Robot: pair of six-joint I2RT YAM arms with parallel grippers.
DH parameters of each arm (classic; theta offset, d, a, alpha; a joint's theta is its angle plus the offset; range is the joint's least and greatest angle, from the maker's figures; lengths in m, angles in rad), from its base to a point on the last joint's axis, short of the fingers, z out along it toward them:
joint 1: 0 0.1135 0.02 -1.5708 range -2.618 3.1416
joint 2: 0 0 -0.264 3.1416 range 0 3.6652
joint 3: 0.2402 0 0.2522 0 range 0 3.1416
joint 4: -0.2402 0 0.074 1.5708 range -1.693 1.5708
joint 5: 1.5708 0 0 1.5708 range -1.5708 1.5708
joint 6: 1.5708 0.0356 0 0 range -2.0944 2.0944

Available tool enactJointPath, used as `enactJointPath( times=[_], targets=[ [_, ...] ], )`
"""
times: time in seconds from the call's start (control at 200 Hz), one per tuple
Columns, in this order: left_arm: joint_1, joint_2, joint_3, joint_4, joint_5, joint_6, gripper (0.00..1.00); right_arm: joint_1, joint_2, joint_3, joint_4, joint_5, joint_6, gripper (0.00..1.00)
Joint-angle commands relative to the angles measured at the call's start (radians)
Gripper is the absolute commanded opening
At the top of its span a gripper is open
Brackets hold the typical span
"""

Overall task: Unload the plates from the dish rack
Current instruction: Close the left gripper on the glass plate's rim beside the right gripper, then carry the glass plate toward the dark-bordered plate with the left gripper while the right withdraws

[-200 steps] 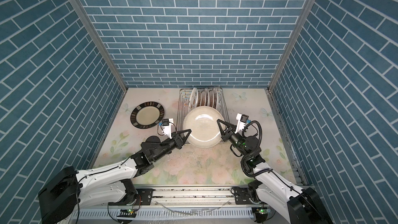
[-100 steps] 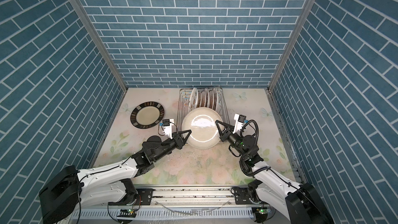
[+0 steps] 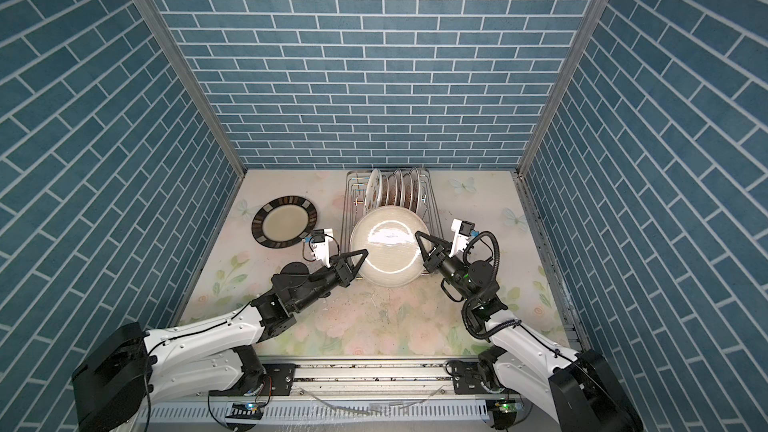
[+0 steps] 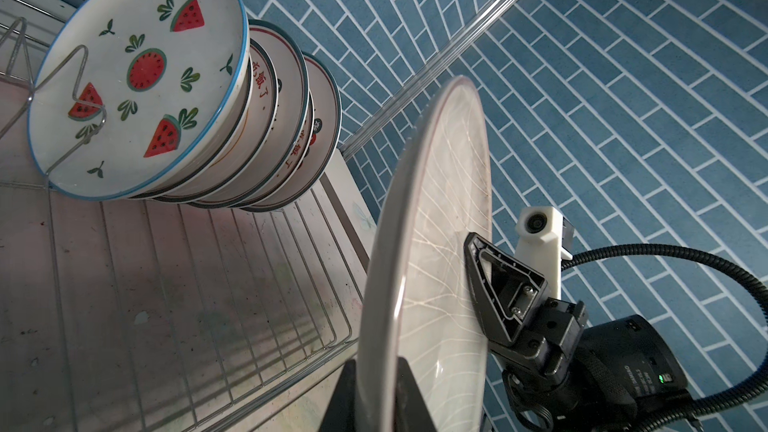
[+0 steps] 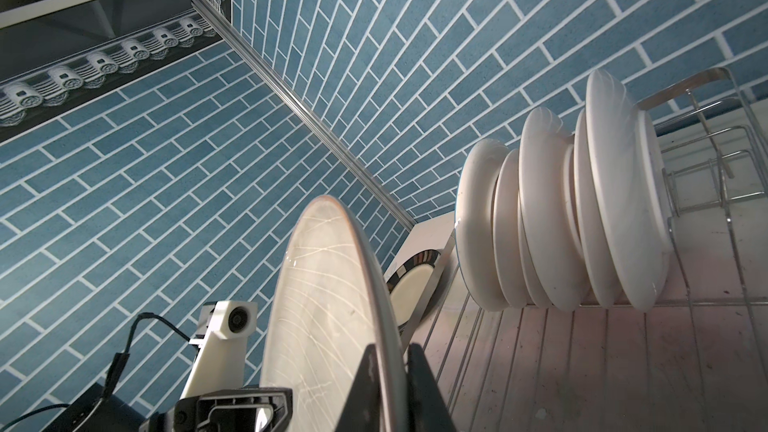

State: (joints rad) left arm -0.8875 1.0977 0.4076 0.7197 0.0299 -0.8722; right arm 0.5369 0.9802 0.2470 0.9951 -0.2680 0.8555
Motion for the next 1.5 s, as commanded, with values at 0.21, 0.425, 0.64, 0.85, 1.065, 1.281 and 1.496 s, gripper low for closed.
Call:
enactJointPath(
  times=[0.21,0.425,0.64,0.85,1.065,1.281,1.496],
  targets=[
    [-0.008,-0.018,-0.016,0.057,-0.037,-0.023,0.0,0.025,0.05,0.059,0.092,-0.103,-0.019,0.38],
    [0.01,-0.022,-0.048,0.106,-0.045,-0.058,0.0,0.025,0.075,0.073,0.097,-0.134,-0.013,0.62],
    [0.051,-0.041,-0.079,0.149,-0.018,-0.101,0.0,0.025,0.068,0.101,-0.02,-0.097,-0.002,0.99],
    [0.088,-0.071,-0.102,0.169,-0.005,-0.132,0.0,0.024,0.085,0.109,-0.03,-0.086,-0.006,0.99],
    [0.187,-0.094,-0.101,0.164,0.086,-0.175,0.0,0.026,0.08,0.118,-0.1,-0.044,-0.014,0.99],
    [0.252,-0.141,-0.087,0.116,0.133,-0.194,0.0,0.033,0.08,0.127,-0.103,-0.087,-0.063,0.99],
    [0.343,-0.183,-0.088,0.084,0.174,-0.224,0.0,0.106,0.086,0.165,-0.179,-0.051,-0.157,0.99]
  ],
)
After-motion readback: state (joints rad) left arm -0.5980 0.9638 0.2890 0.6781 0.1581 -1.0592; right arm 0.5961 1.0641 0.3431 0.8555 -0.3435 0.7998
